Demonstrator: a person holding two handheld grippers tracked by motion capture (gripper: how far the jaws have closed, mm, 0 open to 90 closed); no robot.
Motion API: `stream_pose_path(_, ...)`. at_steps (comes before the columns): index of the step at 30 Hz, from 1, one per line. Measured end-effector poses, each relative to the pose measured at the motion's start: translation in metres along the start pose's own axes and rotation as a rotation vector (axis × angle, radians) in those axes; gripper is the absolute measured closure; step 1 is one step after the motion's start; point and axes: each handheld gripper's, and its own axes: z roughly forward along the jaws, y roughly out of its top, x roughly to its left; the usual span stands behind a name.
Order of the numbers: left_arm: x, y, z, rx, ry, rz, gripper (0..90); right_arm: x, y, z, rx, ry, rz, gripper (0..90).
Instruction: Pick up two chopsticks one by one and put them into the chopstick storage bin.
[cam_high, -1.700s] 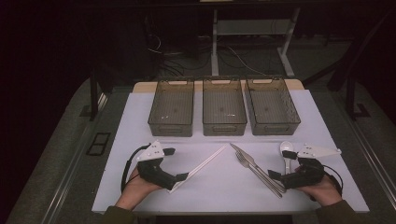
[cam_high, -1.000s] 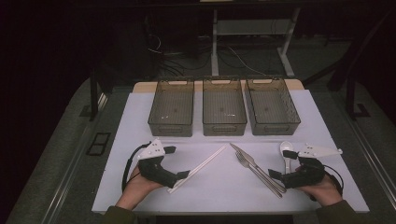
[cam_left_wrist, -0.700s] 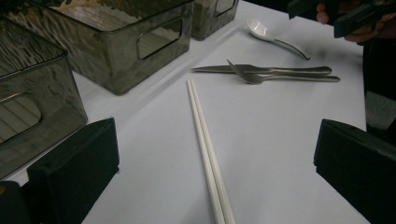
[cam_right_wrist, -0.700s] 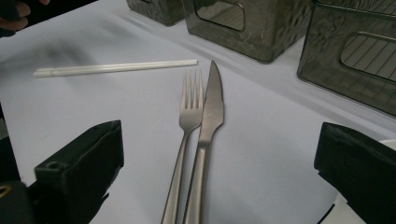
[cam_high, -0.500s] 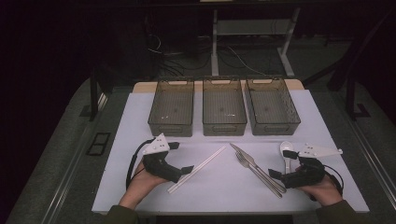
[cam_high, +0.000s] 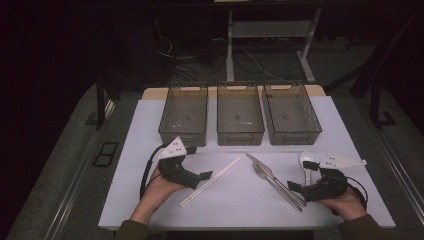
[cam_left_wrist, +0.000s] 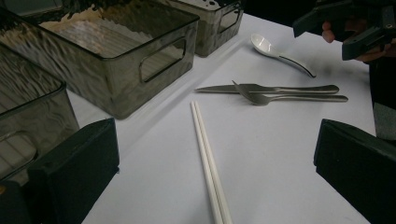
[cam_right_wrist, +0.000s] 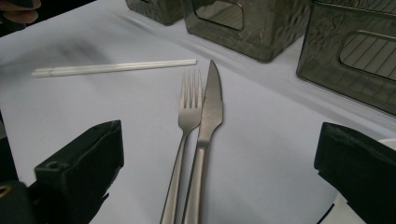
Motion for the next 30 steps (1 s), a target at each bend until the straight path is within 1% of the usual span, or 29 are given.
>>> stream_pose_path(3, 0.000, 0.002, 0.004, -0.003, 0.000, 0.003, 0.0, 0.000, 0.000, 0.000, 0.001, 0.000, 0.000, 1.5)
stream_pose_path(5, -0.001, 0.004, 0.007, 0.006, 0.003, 0.013, 0.0, 0.000, 0.000, 0.000, 0.000, -0.001, 0.000, 1.5)
stream_pose_path(12, 0.000, 0.009, 0.015, 0.002, 0.002, 0.011, 0.0, -0.001, 0.000, 0.000, -0.003, 0.000, 0.006, 1.5)
stream_pose_path(17, -0.001, 0.014, 0.026, 0.001, -0.006, 0.007, 0.0, -0.001, 0.000, 0.000, -0.002, -0.001, 0.009, 1.5)
stream_pose_path(21, -0.002, 0.014, 0.030, 0.005, -0.006, 0.018, 0.0, 0.000, 0.000, 0.000, -0.001, -0.002, 0.003, 1.5)
stream_pose_path(23, -0.003, 0.013, 0.030, 0.010, -0.007, 0.017, 0.0, 0.000, 0.000, 0.000, -0.004, -0.001, 0.000, 1.5)
stream_pose_path(26, -0.003, 0.012, 0.029, 0.022, -0.002, 0.017, 2.5, 0.000, 0.000, 0.000, 0.003, 0.000, 0.001, 1.5)
stream_pose_path(30, -0.002, 0.011, 0.029, 0.026, 0.005, 0.012, 8.7, 0.000, 0.000, 0.000, 0.003, -0.001, 0.001, 1.5)
